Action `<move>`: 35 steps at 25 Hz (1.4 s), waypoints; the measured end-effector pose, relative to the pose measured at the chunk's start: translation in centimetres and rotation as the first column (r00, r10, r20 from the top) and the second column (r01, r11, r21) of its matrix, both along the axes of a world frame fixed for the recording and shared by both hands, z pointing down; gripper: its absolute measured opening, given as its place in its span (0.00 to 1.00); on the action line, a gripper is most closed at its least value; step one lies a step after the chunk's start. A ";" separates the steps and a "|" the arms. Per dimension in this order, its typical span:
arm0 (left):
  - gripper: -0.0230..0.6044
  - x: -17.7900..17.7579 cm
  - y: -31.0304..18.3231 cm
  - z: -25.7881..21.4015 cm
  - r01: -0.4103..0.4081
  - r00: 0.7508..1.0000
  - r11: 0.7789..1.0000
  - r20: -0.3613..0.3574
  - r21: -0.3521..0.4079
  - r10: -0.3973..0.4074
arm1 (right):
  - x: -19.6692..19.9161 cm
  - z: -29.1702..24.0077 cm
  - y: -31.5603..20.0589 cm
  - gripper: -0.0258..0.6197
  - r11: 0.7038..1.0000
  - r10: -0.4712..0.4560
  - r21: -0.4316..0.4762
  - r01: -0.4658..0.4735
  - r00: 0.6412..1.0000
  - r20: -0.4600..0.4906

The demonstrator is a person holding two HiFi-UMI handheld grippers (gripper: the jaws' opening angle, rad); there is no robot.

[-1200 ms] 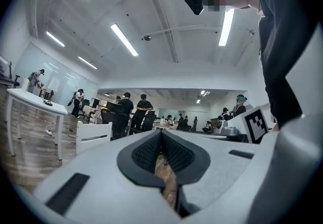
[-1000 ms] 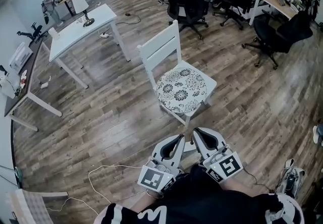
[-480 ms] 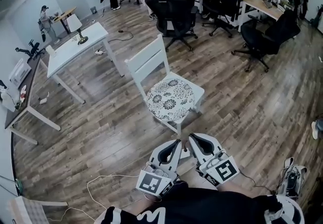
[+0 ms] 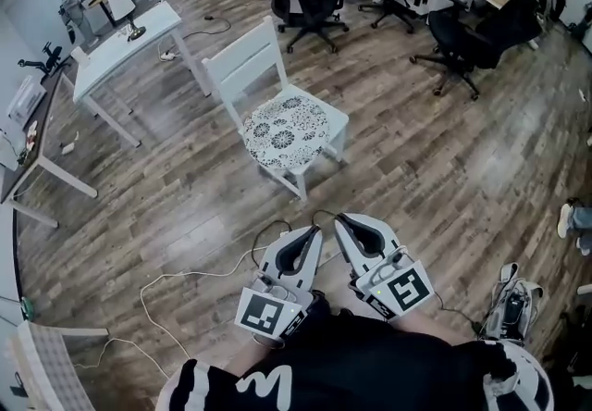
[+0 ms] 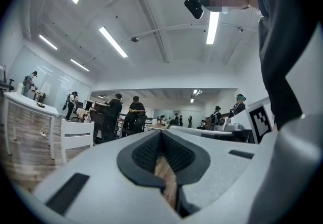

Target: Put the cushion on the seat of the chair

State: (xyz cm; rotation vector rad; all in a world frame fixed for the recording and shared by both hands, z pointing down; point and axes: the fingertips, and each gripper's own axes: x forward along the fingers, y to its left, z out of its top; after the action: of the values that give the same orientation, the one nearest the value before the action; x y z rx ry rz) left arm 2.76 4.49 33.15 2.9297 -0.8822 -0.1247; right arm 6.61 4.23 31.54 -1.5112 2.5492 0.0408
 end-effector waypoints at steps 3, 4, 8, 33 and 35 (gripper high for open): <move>0.05 0.3 2.8 0.6 0.027 1.000 0.999 0.009 -0.018 -0.027 | 0.4 0.7 2.6 0.08 0.999 -0.025 -0.028 0.025 1.000 0.004; 0.05 0.3 3.6 0.8 0.035 0.999 0.999 0.013 -0.025 -0.034 | 0.5 1.0 3.3 0.08 0.999 -0.034 -0.038 0.034 0.999 0.010; 0.05 0.0 6.6 0.7 0.082 0.996 0.996 -0.018 -0.041 -0.082 | 0.1 2.3 5.8 0.08 0.995 -0.069 -0.077 0.071 0.997 0.030; 0.05 -12.5 14.8 0.5 -0.051 0.998 0.998 0.024 -0.025 0.052 | -12.7 1.2 14.5 0.08 0.997 0.018 -0.074 -0.018 1.000 -0.001; 0.05 -13.4 15.6 0.4 -0.075 0.997 0.997 0.026 -0.020 0.075 | -13.7 1.1 15.4 0.08 0.997 0.041 -0.067 -0.041 0.999 -0.005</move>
State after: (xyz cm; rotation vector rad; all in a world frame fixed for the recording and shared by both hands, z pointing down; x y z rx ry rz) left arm -10.62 20.06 33.60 2.9483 -0.7713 -0.0726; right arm -7.11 19.63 32.61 -1.5892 2.5460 -0.0374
